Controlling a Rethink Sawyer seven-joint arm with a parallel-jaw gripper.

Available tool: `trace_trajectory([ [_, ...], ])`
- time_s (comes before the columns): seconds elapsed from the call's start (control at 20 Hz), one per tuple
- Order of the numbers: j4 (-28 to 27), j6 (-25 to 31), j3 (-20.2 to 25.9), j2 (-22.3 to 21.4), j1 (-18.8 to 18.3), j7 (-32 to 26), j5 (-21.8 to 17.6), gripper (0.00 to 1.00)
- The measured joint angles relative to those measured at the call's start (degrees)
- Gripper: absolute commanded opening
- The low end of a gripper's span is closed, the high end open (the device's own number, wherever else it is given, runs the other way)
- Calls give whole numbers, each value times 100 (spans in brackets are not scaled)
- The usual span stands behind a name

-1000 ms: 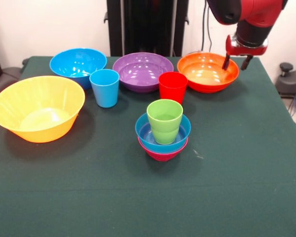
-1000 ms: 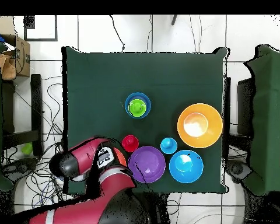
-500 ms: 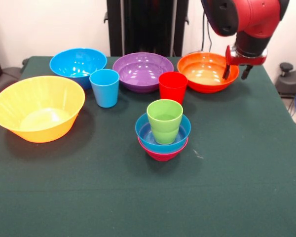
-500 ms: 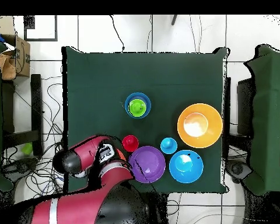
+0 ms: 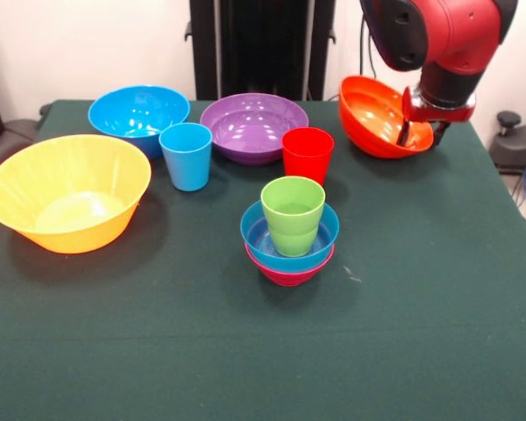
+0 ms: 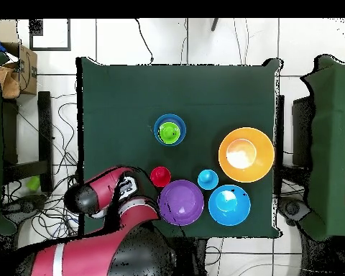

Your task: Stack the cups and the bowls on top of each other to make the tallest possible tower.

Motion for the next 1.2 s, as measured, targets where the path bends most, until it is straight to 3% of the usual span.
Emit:
trace_trajectory([
  [0.35, -7, 2, -108, -26, 145, 0, 0, 100],
  [1.2, 14, 0, -132, -294, 89, 0, -4, 100],
])
